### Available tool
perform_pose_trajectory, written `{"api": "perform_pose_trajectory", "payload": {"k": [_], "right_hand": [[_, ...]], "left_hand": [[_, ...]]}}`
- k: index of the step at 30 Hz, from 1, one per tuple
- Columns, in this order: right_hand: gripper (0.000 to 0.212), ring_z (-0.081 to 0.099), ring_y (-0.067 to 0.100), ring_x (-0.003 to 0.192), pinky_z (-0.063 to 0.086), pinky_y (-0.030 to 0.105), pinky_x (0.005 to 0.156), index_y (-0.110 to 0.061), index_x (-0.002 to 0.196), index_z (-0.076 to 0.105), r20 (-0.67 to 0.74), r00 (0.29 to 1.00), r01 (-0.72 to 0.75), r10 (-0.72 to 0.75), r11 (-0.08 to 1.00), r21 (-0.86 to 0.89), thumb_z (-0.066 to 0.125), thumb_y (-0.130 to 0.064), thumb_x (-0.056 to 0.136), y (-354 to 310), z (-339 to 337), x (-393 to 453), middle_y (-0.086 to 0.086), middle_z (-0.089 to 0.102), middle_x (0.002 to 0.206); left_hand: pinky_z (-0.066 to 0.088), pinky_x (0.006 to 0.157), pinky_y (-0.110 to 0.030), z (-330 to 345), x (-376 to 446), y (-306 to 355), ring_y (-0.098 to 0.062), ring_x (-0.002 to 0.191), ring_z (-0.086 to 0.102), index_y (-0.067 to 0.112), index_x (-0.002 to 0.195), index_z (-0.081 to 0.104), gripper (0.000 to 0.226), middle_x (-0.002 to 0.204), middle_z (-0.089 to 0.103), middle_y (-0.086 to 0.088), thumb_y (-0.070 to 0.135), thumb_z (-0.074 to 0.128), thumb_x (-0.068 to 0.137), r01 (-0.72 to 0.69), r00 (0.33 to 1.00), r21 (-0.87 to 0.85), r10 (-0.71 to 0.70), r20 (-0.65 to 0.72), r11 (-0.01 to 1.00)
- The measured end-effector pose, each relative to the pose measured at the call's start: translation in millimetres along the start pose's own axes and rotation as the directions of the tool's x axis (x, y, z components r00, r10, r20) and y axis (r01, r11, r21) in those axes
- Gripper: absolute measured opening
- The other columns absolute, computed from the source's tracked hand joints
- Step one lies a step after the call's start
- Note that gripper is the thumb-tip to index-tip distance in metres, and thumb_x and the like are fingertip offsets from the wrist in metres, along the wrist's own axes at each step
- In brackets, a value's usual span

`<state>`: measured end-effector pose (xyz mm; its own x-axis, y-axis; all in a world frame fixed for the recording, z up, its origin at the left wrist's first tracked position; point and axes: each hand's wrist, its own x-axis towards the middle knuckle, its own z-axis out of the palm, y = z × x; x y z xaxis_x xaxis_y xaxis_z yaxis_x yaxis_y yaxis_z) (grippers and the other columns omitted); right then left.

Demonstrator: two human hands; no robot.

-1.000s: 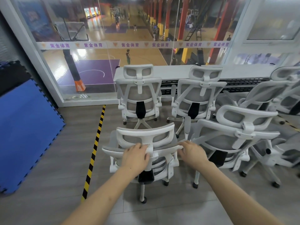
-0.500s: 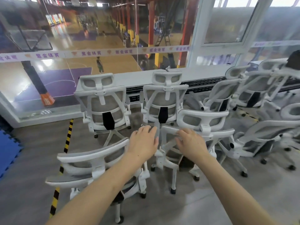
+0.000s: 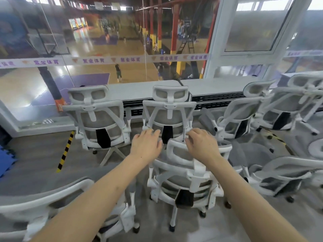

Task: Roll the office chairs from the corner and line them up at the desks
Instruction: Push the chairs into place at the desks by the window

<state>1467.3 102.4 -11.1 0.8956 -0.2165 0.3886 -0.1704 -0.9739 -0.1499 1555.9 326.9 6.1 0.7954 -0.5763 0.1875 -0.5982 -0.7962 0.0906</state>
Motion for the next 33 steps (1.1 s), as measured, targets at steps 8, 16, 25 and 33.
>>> {"api": "perform_pose_trajectory", "payload": {"k": [8, 16, 25, 33], "right_hand": [[0.030, 0.060, 0.026, 0.117, 0.049, 0.041, 0.086, -0.020, 0.119, 0.071, 0.057, 0.998, -0.027, 0.026, 1.000, 0.014, 0.052, -0.036, 0.102, 56.2, 48.9, 131.6, -0.002, 0.068, 0.123], [0.032, 0.058, 0.025, 0.119, 0.049, 0.041, 0.090, -0.021, 0.122, 0.068, 0.171, 0.984, -0.047, 0.039, 0.998, 0.046, 0.048, -0.037, 0.103, 93.8, 110.9, 263.9, -0.001, 0.066, 0.127], [0.035, 0.057, 0.026, 0.116, 0.054, 0.044, 0.089, -0.023, 0.126, 0.064, 0.396, 0.918, -0.034, -0.013, 0.993, 0.112, 0.049, -0.042, 0.101, 142.9, 201.7, 367.5, 0.001, 0.064, 0.122], [0.057, 0.013, 0.033, 0.157, 0.027, 0.056, 0.121, -0.027, 0.155, 0.037, 0.563, 0.826, -0.011, -0.038, 0.996, 0.083, 0.049, -0.043, 0.101, 186.5, 279.2, 429.6, 0.011, 0.018, 0.170]], "left_hand": [[0.046, 0.100, -0.047, 34.5, 147.5, -26.6, -0.026, 0.135, 0.049, 0.024, 0.150, 0.044, 0.047, 0.146, 0.052, -0.003, 0.042, 0.038, 0.106, 0.038, 0.998, 0.003, -0.038, 0.040, 0.999], [0.045, 0.097, -0.046, 79.1, 292.1, -55.7, -0.029, 0.131, 0.051, 0.022, 0.152, 0.041, 0.048, 0.146, 0.051, -0.008, 0.040, 0.036, 0.108, 0.058, 0.985, 0.034, -0.062, 0.158, 0.998], [0.046, 0.098, -0.046, 155.8, 397.9, -81.0, -0.031, 0.126, 0.053, 0.020, 0.141, 0.051, 0.043, 0.134, 0.059, -0.009, 0.038, 0.038, 0.105, 0.160, 0.965, 0.098, -0.177, 0.193, 0.982], [0.042, 0.104, -0.049, 214.4, 474.6, -106.5, -0.029, 0.139, 0.043, 0.020, 0.148, 0.045, 0.049, 0.148, 0.051, -0.007, 0.040, 0.040, 0.104, 0.214, 0.948, 0.129, -0.238, 0.212, 0.968]]}}
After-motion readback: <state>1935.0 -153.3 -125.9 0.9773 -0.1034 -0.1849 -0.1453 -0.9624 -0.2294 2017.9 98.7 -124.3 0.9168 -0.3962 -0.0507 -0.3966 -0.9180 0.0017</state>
